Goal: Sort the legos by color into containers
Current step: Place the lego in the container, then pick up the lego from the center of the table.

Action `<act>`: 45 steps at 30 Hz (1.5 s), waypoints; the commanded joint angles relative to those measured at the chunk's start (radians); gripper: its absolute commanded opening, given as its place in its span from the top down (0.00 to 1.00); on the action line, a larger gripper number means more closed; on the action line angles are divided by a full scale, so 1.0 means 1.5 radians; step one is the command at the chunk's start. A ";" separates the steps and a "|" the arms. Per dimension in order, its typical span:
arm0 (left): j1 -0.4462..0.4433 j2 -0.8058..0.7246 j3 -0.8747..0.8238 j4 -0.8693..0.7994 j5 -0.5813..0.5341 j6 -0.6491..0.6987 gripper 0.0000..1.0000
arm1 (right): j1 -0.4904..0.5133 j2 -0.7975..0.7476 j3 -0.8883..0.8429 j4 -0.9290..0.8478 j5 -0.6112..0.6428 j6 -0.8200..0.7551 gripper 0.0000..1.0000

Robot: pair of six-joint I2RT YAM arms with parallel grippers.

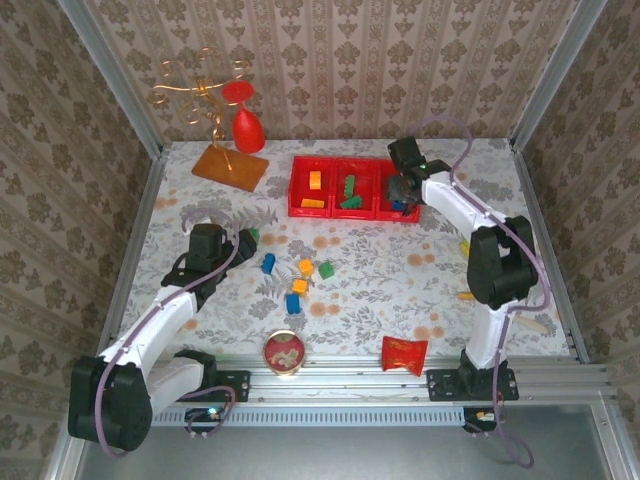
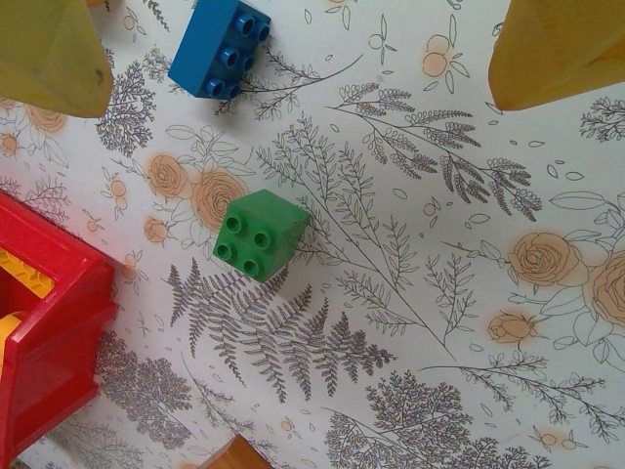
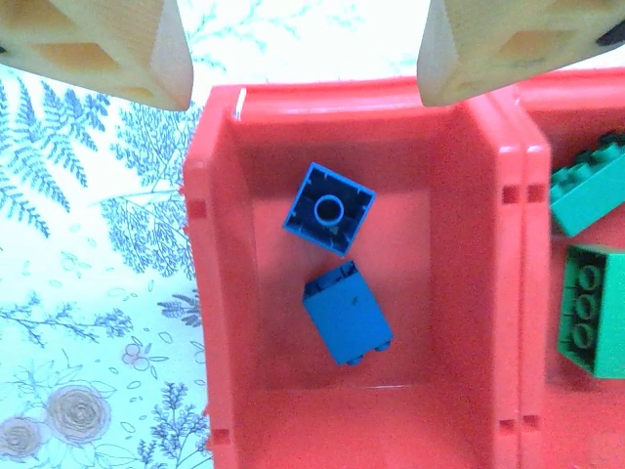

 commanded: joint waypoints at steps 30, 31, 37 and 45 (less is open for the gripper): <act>0.010 -0.008 0.003 0.008 -0.002 0.024 0.00 | 0.295 0.026 -0.083 -0.012 -0.030 0.187 0.12; 0.010 -0.009 0.003 0.008 -0.002 0.024 0.00 | 0.295 0.038 -0.074 -0.016 -0.029 0.188 0.13; 0.011 -0.009 0.001 0.007 -0.003 0.025 0.00 | 0.299 0.093 -0.027 -0.039 -0.019 0.189 0.14; 0.011 -0.009 -0.003 0.009 -0.004 0.024 0.00 | 0.306 0.143 0.010 -0.055 -0.023 0.193 0.13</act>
